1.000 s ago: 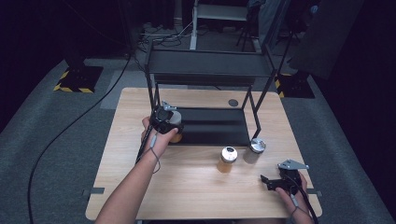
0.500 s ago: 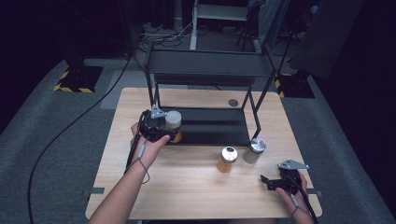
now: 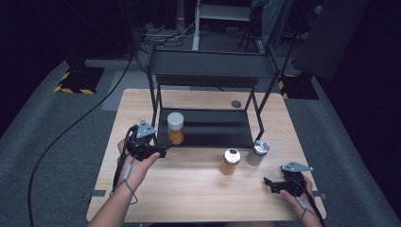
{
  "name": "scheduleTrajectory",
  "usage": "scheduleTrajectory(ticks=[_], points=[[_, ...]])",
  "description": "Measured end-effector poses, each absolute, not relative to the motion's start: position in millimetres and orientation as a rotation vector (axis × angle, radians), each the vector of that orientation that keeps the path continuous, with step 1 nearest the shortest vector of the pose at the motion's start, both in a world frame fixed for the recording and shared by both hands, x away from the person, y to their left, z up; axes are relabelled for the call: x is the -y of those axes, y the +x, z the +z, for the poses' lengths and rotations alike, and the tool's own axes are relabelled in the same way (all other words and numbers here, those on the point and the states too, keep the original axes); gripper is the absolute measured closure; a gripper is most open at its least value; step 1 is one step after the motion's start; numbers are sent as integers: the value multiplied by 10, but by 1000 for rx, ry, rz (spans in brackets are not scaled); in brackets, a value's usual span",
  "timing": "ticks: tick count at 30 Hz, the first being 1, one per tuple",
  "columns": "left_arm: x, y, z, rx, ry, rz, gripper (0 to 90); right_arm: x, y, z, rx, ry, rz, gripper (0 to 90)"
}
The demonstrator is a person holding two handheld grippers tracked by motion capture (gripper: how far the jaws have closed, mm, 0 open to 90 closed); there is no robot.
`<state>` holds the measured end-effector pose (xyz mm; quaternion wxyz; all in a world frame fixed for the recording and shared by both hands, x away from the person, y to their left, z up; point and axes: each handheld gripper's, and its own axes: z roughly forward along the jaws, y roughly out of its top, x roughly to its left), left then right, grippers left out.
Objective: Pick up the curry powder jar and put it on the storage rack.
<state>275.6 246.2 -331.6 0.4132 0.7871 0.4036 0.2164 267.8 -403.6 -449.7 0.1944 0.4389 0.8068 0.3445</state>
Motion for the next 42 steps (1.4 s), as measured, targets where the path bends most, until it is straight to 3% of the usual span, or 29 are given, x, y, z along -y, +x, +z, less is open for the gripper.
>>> scheduleTrajectory(ticks=[13, 42], points=[[-2676, 2479, -3663, -1048, 1980, 539, 207, 4020, 2674, -4498, -2254, 1240, 963, 50], [-2831, 2368, -4398, -1147, 2033, 482, 205, 4019, 2672, -4499, -2252, 1243, 964, 50]])
